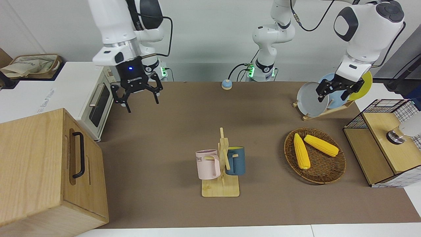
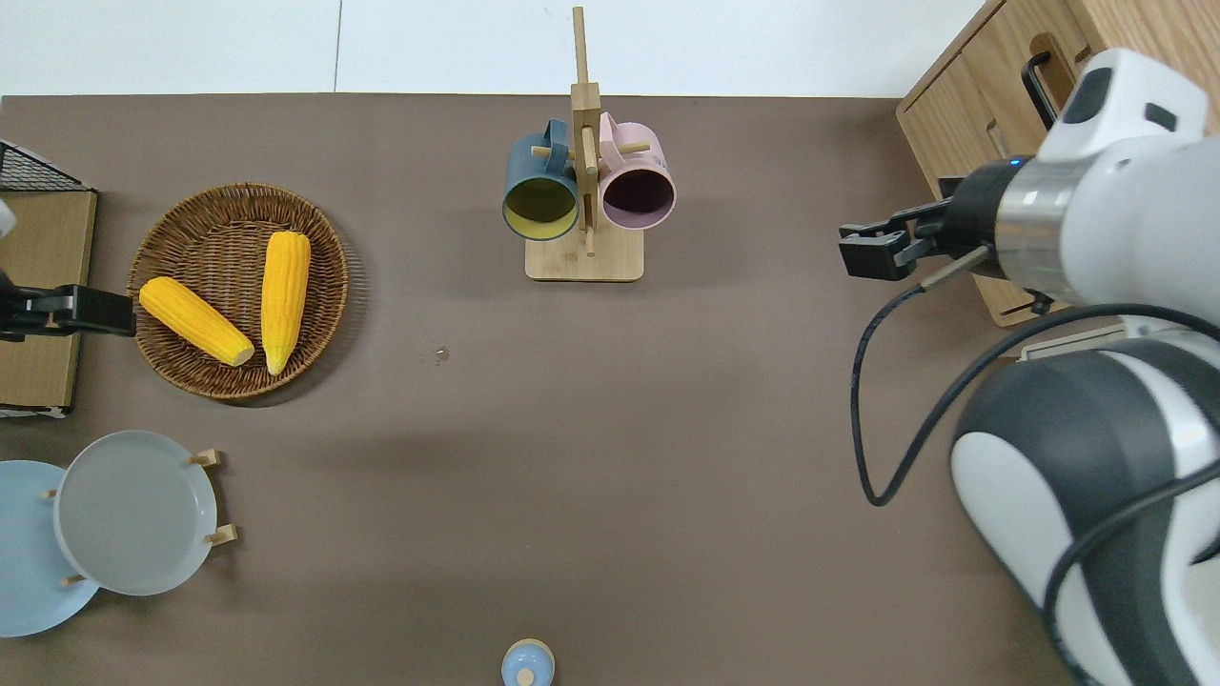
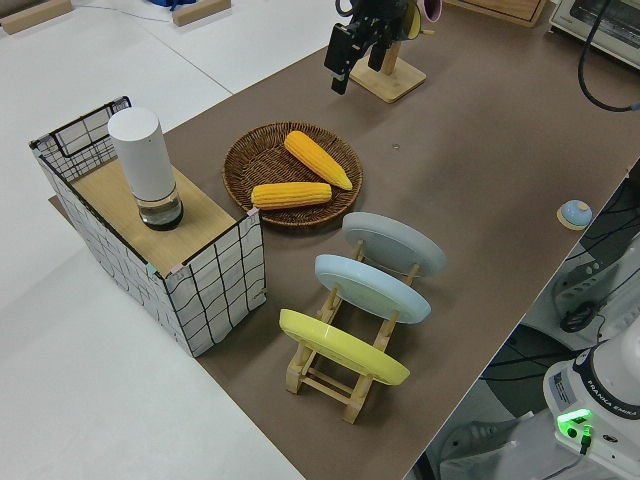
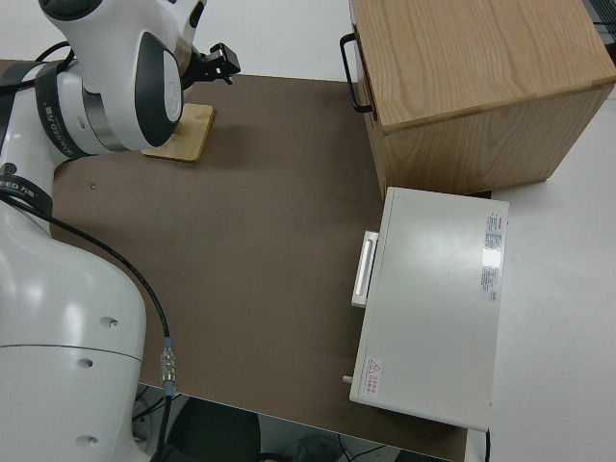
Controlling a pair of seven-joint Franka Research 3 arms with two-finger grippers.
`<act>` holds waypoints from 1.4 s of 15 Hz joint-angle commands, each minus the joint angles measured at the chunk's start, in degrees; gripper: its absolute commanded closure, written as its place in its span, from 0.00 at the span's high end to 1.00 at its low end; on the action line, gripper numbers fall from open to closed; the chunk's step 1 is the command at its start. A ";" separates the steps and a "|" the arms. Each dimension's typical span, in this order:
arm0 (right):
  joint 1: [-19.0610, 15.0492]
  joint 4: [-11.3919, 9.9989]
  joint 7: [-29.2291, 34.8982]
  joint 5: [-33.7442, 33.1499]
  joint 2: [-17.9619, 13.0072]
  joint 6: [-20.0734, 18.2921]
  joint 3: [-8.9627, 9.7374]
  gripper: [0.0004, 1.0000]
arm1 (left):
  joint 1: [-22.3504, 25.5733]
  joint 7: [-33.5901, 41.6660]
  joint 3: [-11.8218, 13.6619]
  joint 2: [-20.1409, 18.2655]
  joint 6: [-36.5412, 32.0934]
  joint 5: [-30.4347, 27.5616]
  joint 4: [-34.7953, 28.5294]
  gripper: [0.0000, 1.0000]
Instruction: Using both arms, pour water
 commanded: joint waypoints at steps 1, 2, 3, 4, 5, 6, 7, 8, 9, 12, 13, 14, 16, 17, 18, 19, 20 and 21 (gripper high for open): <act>0.74 -1.74 -4.81 -2.09 1.56 5.56 1.61 0.99 | 0.04 5.90 4.65 1.20 3.00 0.87 1.18 0.99; 0.83 -1.92 -6.22 -2.44 2.09 6.88 2.40 0.99 | 0.04 8.53 5.97 1.46 3.70 0.70 1.27 0.99; 1.00 -1.92 -7.19 -3.92 2.71 8.11 3.02 0.99 | 0.39 11.17 7.38 1.90 4.67 0.52 1.36 0.99; 1.35 -2.01 -7.63 -5.41 3.41 8.91 3.02 0.99 | 1.08 13.28 8.09 2.60 5.63 0.61 1.53 0.99; 1.88 -1.92 -8.25 -6.73 4.20 9.87 3.02 0.99 | 1.79 14.96 8.18 2.87 6.43 0.61 1.80 0.99; 2.06 -1.92 -9.21 -7.88 4.90 11.36 3.28 0.99 | 2.93 15.93 8.18 3.13 7.13 0.52 1.89 0.99; 2.06 -1.83 -10.00 -8.93 5.87 12.16 4.24 0.99 | 4.16 16.90 8.18 3.22 8.27 0.44 1.89 0.99; 1.80 -1.66 -10.45 -10.16 6.66 12.86 4.95 0.99 | 4.95 17.61 8.18 3.22 9.93 -0.35 1.80 0.99; 1.79 -1.48 -10.54 -11.31 7.36 13.91 5.39 0.99 | 6.18 17.96 8.18 3.22 11.26 -1.92 1.80 0.99; 1.97 -1.39 -10.10 -11.58 8.94 17.43 6.10 0.99 | 10.13 21.90 8.18 4.19 16.00 -5.36 1.80 0.99; 2.06 -1.39 -10.36 -11.67 9.47 18.40 6.10 0.99 | 10.67 23.49 8.18 4.36 17.58 -5.80 1.63 0.99; 2.14 -1.39 -10.36 -11.84 10.00 18.67 6.10 0.99 | 11.63 24.46 8.18 4.88 19.95 -6.76 1.54 0.99; 2.76 -0.96 -10.80 -12.45 11.32 19.81 6.10 0.99 | 12.95 27.18 8.18 5.50 22.42 -8.26 1.10 0.99; 2.85 -0.52 -10.72 -13.76 12.02 20.07 6.62 0.99 | 13.74 28.67 8.09 6.03 22.60 -8.79 1.10 0.99; 2.85 0.62 -10.54 -14.65 13.07 20.08 7.50 0.99 | 14.62 29.73 8.18 6.29 23.74 -10.36 1.10 0.99; 2.85 1.33 -10.63 -14.92 14.04 20.08 7.68 0.99 | 15.41 30.61 8.09 6.47 24.79 -12.64 0.75 0.99; 2.85 1.94 -10.63 -15.01 14.75 20.08 7.68 0.99 | 16.11 31.93 8.18 6.65 25.85 -15.01 0.31 0.99; 2.93 2.99 -10.63 -15.01 15.62 20.08 7.77 0.99 | 16.82 33.42 8.18 6.73 26.90 -16.77 0.05 0.99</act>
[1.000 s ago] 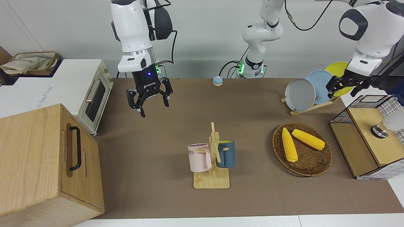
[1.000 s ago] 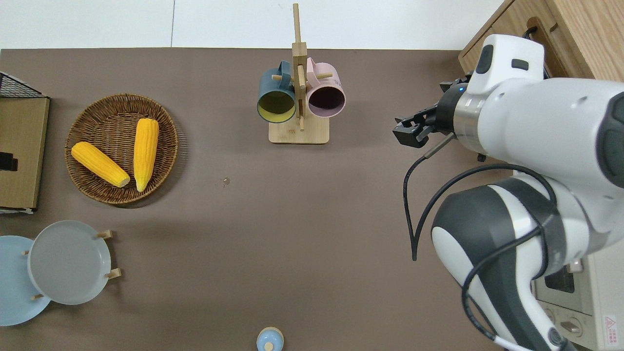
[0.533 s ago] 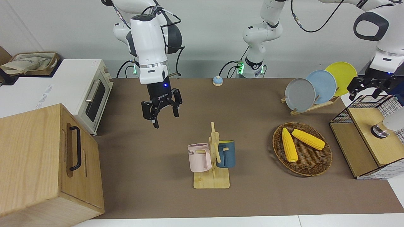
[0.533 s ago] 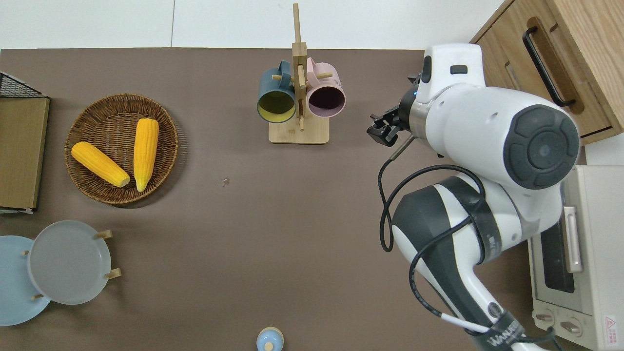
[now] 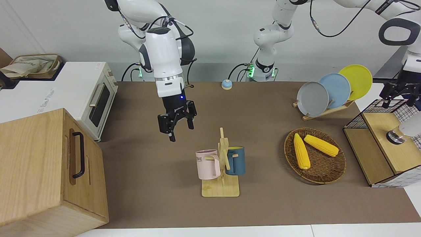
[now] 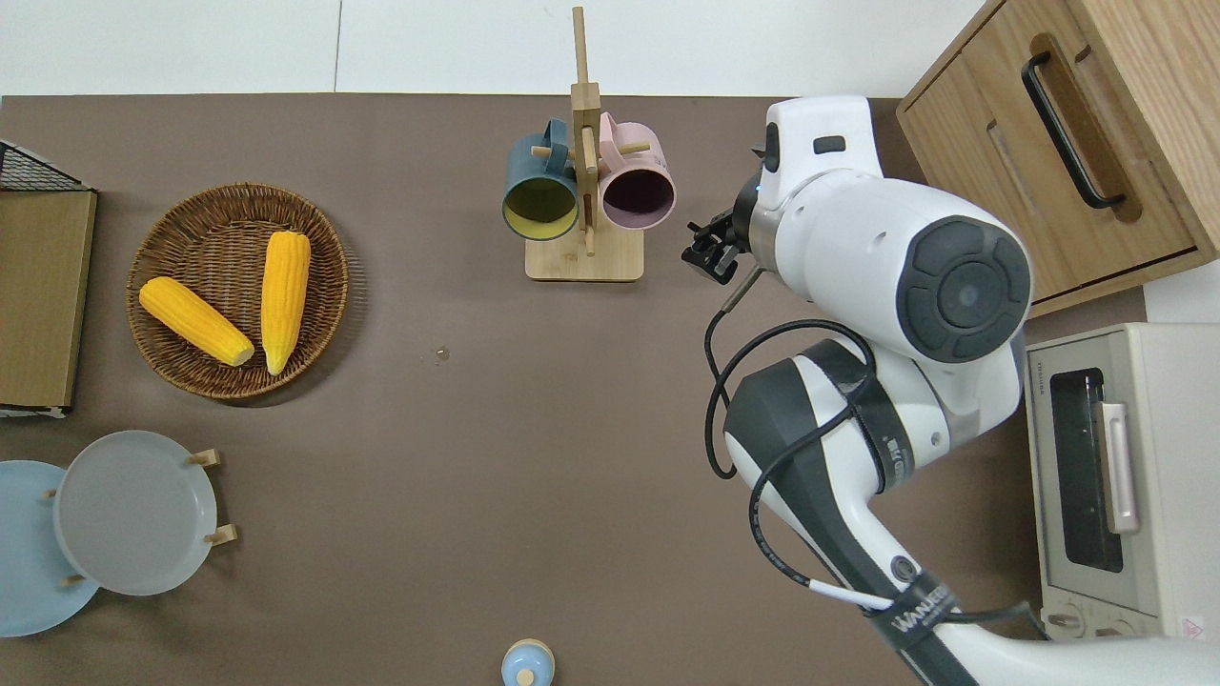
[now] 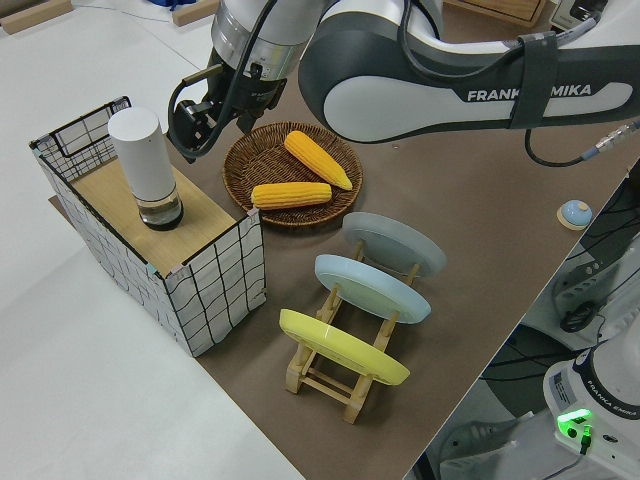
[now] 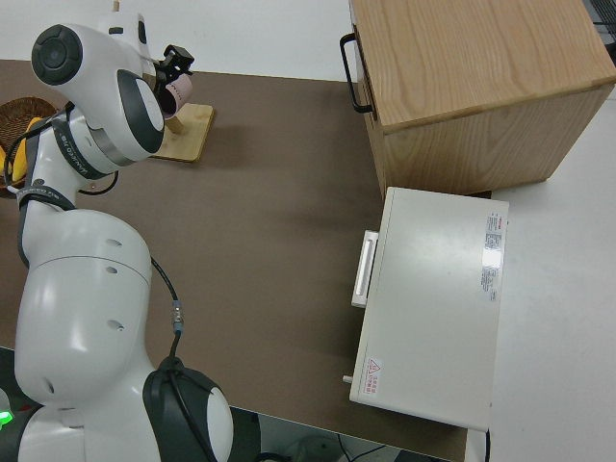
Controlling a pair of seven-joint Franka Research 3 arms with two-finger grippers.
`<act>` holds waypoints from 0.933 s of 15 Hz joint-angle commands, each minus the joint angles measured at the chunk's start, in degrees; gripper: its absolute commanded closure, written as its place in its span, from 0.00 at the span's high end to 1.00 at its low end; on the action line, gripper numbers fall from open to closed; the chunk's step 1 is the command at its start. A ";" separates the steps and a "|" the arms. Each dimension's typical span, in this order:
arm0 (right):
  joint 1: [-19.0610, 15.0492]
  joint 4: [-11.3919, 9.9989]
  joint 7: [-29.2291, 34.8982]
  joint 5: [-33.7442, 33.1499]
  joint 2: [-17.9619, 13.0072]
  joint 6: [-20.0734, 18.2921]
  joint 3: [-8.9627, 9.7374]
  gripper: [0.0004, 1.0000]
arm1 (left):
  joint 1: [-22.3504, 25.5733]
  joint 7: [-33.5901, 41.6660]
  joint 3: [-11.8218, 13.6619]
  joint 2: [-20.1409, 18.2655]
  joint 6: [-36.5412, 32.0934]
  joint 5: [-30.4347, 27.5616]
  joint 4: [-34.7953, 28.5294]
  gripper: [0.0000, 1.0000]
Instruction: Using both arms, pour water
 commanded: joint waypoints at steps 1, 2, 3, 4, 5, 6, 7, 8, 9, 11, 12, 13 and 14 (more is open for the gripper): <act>0.18 4.63 -0.79 -1.51 4.36 0.77 0.74 0.99 | 3.10 5.72 -0.39 0.80 4.33 -6.42 -0.97 0.99; 0.71 5.07 -0.79 -1.77 4.89 0.77 0.74 0.99 | 3.46 6.52 -0.40 1.06 5.13 -7.39 -1.24 0.99; 0.80 5.16 -0.79 -2.55 5.42 0.86 0.74 0.99 | 3.81 7.39 -0.40 1.58 6.26 -8.61 -1.33 1.00; 0.89 5.60 -0.70 -3.34 6.03 0.86 0.74 0.98 | 4.07 8.45 -0.40 1.94 7.84 -10.11 -1.42 1.00; 0.98 6.56 -0.70 -3.87 7.08 0.86 0.74 0.98 | 4.16 10.20 -0.40 2.46 9.69 -11.77 -1.59 1.00; 1.59 7.62 -0.70 -4.05 7.96 0.86 0.65 0.98 | 4.60 12.13 -0.40 2.82 11.27 -13.88 -1.77 1.00; 2.03 8.32 -0.70 -4.14 8.58 0.86 0.57 0.98 | 4.86 13.63 -0.40 3.17 12.24 -16.42 -2.12 1.00; 2.03 8.59 -0.70 -4.40 9.19 1.12 0.57 0.98 | 4.87 15.47 -0.40 3.69 13.21 -18.28 -2.21 1.00; 2.03 8.51 -0.70 -4.58 9.55 2.34 0.57 0.98 | 4.87 17.14 -0.40 4.13 14.44 -20.03 -2.30 1.00; 2.21 8.77 -0.70 -4.84 10.60 3.15 0.57 0.97 | 4.78 18.73 -0.40 5.01 17.60 -22.24 -2.38 1.00; 2.38 9.38 -0.70 -5.54 11.13 3.23 0.57 0.97 | 4.69 19.52 -0.48 5.45 18.66 -23.55 -2.47 1.00; 2.73 9.91 -0.70 -6.07 11.92 3.32 0.39 0.97 | 4.69 20.49 -0.48 5.89 19.63 -25.57 -2.39 1.00; 3.26 10.35 -0.70 -6.34 12.36 3.32 0.04 0.96 | 4.78 22.32 -0.48 6.24 20.42 -27.50 -2.38 1.00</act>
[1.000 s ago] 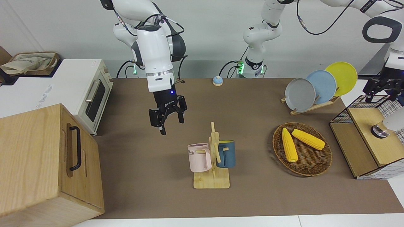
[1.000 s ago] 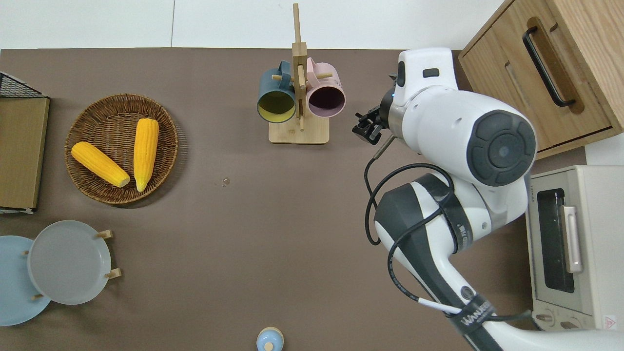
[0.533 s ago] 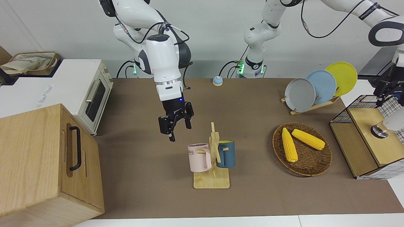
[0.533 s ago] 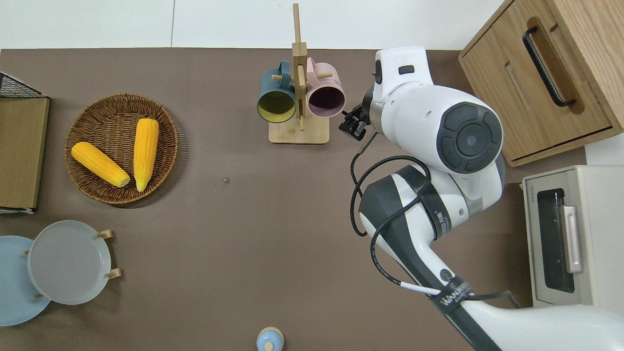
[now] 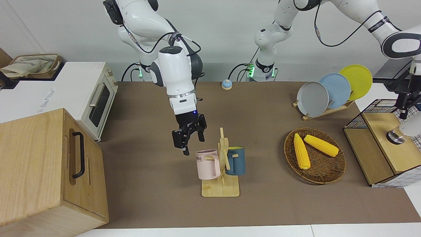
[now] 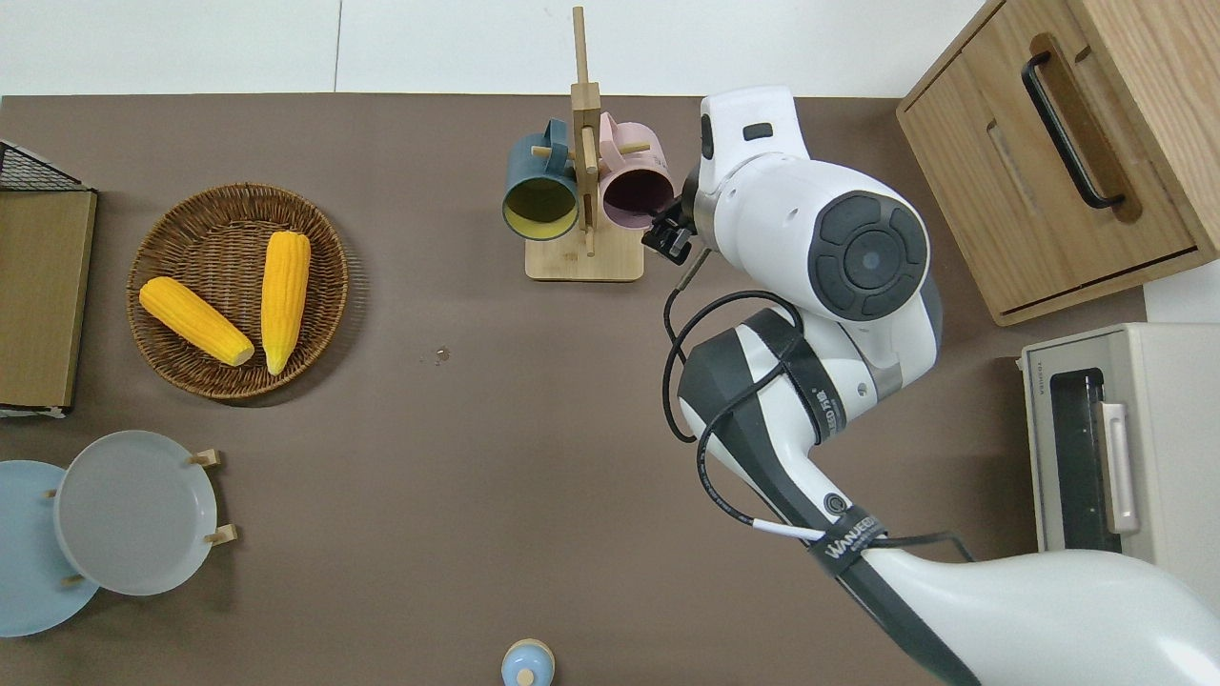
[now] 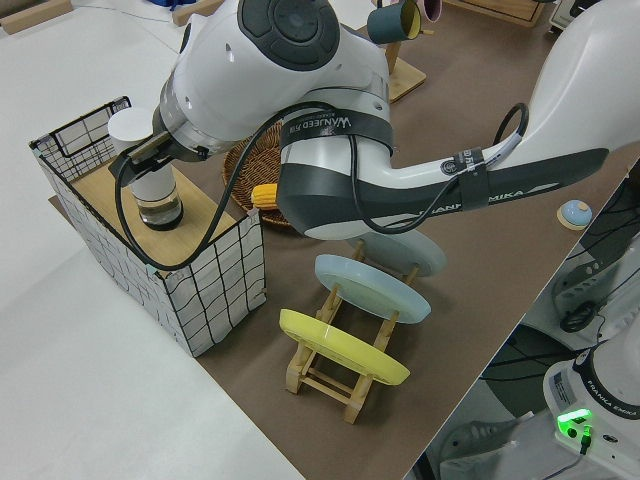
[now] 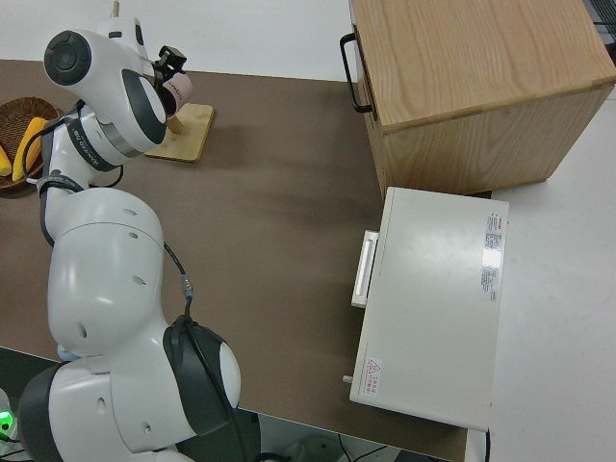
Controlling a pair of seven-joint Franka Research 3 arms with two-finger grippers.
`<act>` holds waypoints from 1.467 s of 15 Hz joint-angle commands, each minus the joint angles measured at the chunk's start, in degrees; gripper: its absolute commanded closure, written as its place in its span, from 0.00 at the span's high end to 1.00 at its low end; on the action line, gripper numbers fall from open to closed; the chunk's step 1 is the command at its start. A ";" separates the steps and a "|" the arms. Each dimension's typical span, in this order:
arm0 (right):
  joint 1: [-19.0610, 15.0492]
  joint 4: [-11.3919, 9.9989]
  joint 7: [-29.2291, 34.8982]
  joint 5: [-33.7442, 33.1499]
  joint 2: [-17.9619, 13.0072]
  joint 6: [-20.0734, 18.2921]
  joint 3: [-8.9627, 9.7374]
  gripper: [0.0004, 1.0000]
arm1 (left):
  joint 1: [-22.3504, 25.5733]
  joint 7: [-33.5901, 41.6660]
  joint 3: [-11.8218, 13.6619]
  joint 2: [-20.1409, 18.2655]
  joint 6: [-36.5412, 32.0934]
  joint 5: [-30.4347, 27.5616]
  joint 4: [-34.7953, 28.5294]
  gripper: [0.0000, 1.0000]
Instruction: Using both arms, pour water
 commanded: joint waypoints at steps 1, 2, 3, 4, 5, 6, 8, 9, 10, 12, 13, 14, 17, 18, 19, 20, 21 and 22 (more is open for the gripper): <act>1.14 3.27 -0.52 -2.39 3.63 1.03 -0.49 0.96 | 0.43 6.85 -0.38 1.23 3.94 -7.19 -0.73 1.00; 1.22 3.36 -0.52 -2.39 3.90 1.12 -0.50 0.94 | 0.43 8.35 -0.38 1.58 4.03 -8.95 -0.73 1.00; 1.23 3.36 -0.52 -2.74 3.99 1.12 -0.58 0.90 | 0.43 9.24 -0.38 1.94 4.11 -10.36 -0.73 1.00; 1.40 3.45 -0.52 -3.09 4.07 1.12 -0.67 0.87 | 0.43 9.60 -0.38 2.11 4.81 -11.24 -0.73 1.00; 1.66 3.36 -0.52 -3.27 4.25 1.12 -1.11 0.82 | 0.43 10.04 -0.38 2.46 5.43 -11.69 -0.64 1.00; 2.01 3.80 -0.52 -3.27 4.60 1.21 -1.63 0.80 | 0.34 10.21 -0.38 2.64 5.78 -11.69 -0.73 1.00; 2.72 4.50 -0.52 -3.62 5.22 1.47 -2.51 0.72 | 0.34 10.22 -0.47 2.99 6.05 -12.04 -0.64 1.00; 3.07 4.59 -0.52 -3.62 5.31 1.47 -2.95 0.71 | 0.43 10.39 -0.47 3.34 6.05 -12.56 -0.64 1.00; 3.51 4.68 -0.52 -3.62 5.31 1.47 -3.57 0.68 | 0.43 10.39 -0.38 3.61 6.05 -12.83 -0.73 1.00; 3.95 5.03 -0.52 -3.62 5.57 1.47 -4.10 0.64 | 0.43 10.39 -0.47 3.78 6.05 -13.01 -0.73 1.00; 4.04 5.47 -0.60 -3.62 5.74 1.47 -4.27 0.64 | 0.52 10.39 -0.38 4.13 6.05 -13.10 -0.73 1.00; 4.04 5.56 -0.60 -3.62 5.92 1.47 -4.27 0.62 | 0.52 10.39 -0.38 4.48 6.22 -13.53 -0.64 1.00; 4.30 6.43 -0.52 -3.62 6.18 1.47 -4.27 0.57 | 0.43 11.53 -0.38 4.84 6.66 -14.32 -0.64 1.00; 4.65 6.52 -0.52 -3.62 6.27 1.47 -4.45 0.54 | 0.43 11.62 -0.47 4.93 6.66 -14.41 -0.64 1.00; 4.74 6.61 -0.52 -3.62 6.27 1.47 -4.71 0.51 | 0.43 11.62 -0.38 5.01 6.75 -14.50 -0.64 1.00; 4.83 6.61 -0.43 -3.62 6.36 1.47 -4.80 0.49 | 0.43 11.62 -0.38 5.02 6.75 -14.50 -0.64 0.99; 4.92 6.70 -0.43 -3.62 6.36 1.47 -4.80 0.49 | 0.34 11.62 -0.38 5.02 6.66 -14.50 -0.64 0.99; 4.92 6.70 -0.43 -3.62 6.45 1.47 -4.80 0.47 | 0.34 11.62 -0.47 5.10 6.75 -14.50 -0.64 0.99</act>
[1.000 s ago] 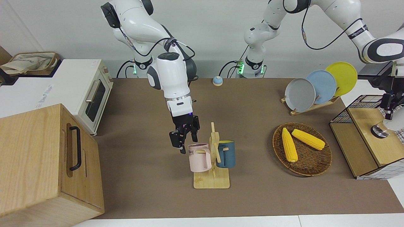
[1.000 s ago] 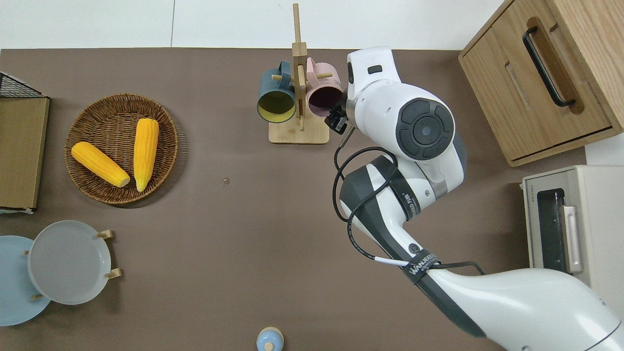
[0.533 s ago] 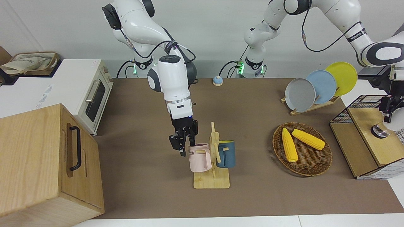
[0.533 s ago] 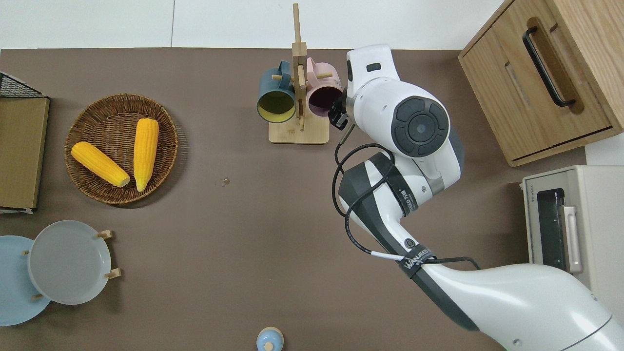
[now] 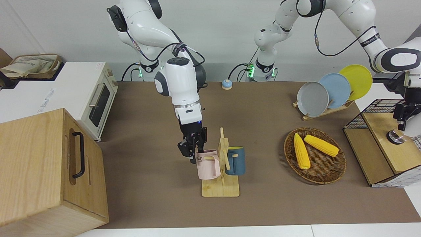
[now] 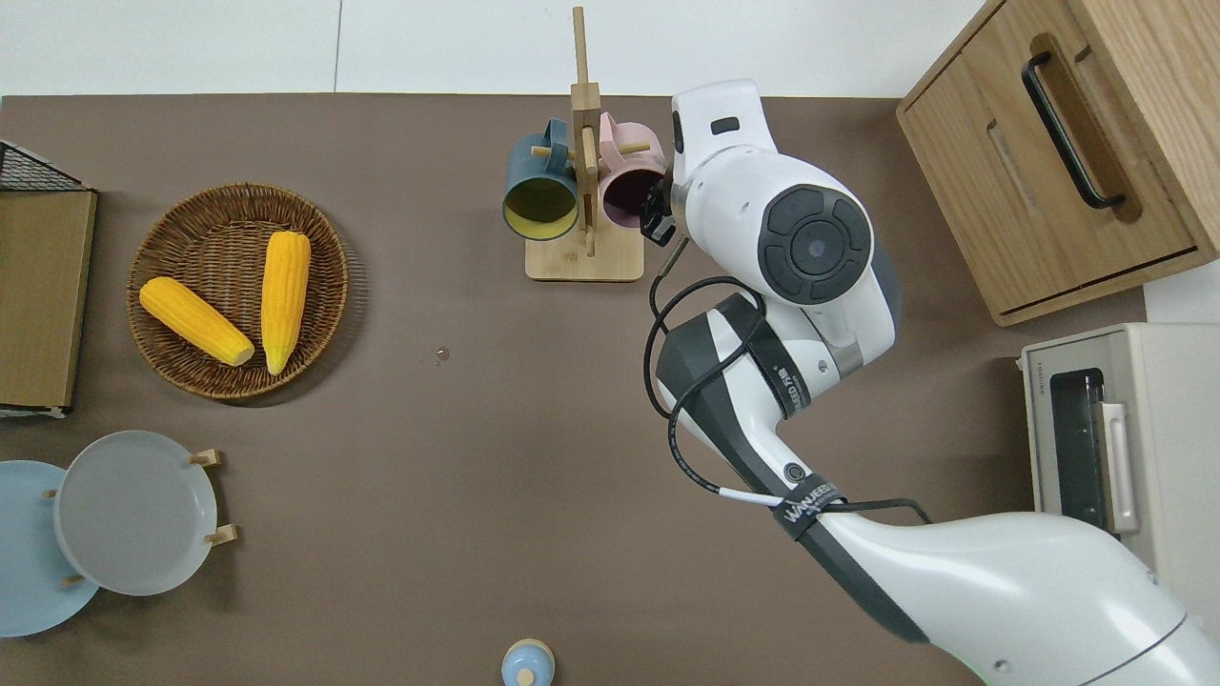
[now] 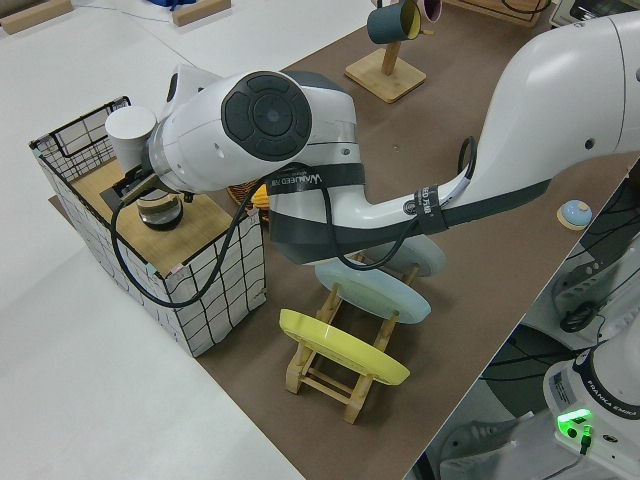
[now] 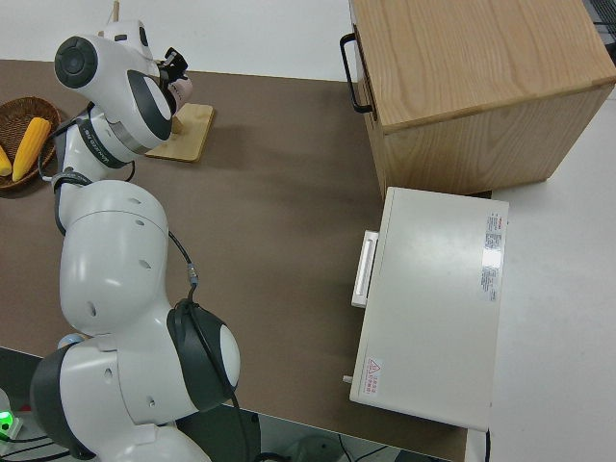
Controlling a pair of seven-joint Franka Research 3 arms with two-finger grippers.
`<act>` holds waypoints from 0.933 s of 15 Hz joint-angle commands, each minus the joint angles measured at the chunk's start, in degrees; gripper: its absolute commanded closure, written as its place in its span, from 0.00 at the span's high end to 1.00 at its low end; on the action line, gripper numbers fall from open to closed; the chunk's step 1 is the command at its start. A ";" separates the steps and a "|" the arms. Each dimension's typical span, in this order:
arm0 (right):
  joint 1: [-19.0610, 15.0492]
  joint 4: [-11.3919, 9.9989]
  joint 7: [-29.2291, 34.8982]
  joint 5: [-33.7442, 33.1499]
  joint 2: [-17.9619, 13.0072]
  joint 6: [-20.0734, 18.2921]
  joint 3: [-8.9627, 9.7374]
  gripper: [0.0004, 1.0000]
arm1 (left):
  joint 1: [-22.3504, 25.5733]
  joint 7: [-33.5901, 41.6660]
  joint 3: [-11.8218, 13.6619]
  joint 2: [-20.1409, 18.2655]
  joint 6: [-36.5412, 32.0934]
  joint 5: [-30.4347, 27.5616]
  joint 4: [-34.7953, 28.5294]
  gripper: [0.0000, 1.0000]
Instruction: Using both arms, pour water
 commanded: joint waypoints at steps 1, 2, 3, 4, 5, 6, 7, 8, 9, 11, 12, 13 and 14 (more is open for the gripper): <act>0.39 1.94 -0.38 -1.24 1.53 0.61 -0.31 0.47 | 0.25 1.83 -0.57 0.08 1.40 -1.46 -0.31 0.91; 0.39 2.11 -0.38 -1.24 1.79 0.61 -0.31 0.47 | 0.25 1.83 -0.57 0.17 1.40 -1.46 -0.14 0.77; 0.39 2.20 -0.38 -1.24 2.23 0.61 -0.31 0.47 | 0.25 1.75 -0.65 0.17 1.40 -1.46 -0.05 0.52; 0.65 2.29 -0.29 -1.24 2.23 0.61 -0.39 0.45 | 0.17 1.66 -0.83 0.25 1.31 -1.54 0.04 0.36; 0.91 2.29 -0.29 -1.24 2.23 0.61 -0.57 0.41 | 0.17 1.13 -1.01 0.52 1.40 -1.63 0.04 0.17; 1.09 2.29 -0.12 -1.24 2.23 0.61 -0.92 0.36 | 0.17 1.13 -1.01 0.61 1.31 -1.55 0.13 0.04; 1.26 2.38 0.06 -1.24 2.23 0.61 -1.01 0.28 | 0.17 1.13 -1.01 0.61 1.31 -1.55 0.13 0.00; 1.53 2.64 0.06 -1.24 2.32 0.61 -1.10 0.21 | 0.08 0.96 -1.09 0.61 1.31 -1.55 0.13 0.00; 1.62 2.73 0.15 -1.24 2.32 0.61 -1.10 0.20 | 0.08 0.87 -1.10 0.61 1.31 -1.55 0.22 0.00; 1.62 2.73 0.15 -1.15 2.32 0.61 -1.10 0.20 | 0.17 0.95 -1.10 0.52 1.31 -1.46 0.22 0.00; 1.62 2.73 0.15 -1.15 2.32 0.61 -1.18 0.20 | 0.17 0.87 -1.10 0.52 1.31 -1.37 0.22 0.00; 1.62 2.73 0.15 -1.06 2.32 0.61 -1.19 0.19 | 0.17 0.87 -1.10 0.52 1.31 -1.37 0.22 0.00; 1.62 2.73 0.15 -1.06 2.32 0.61 -1.19 0.19 | 0.17 0.78 -1.10 0.52 1.31 -1.37 0.30 0.00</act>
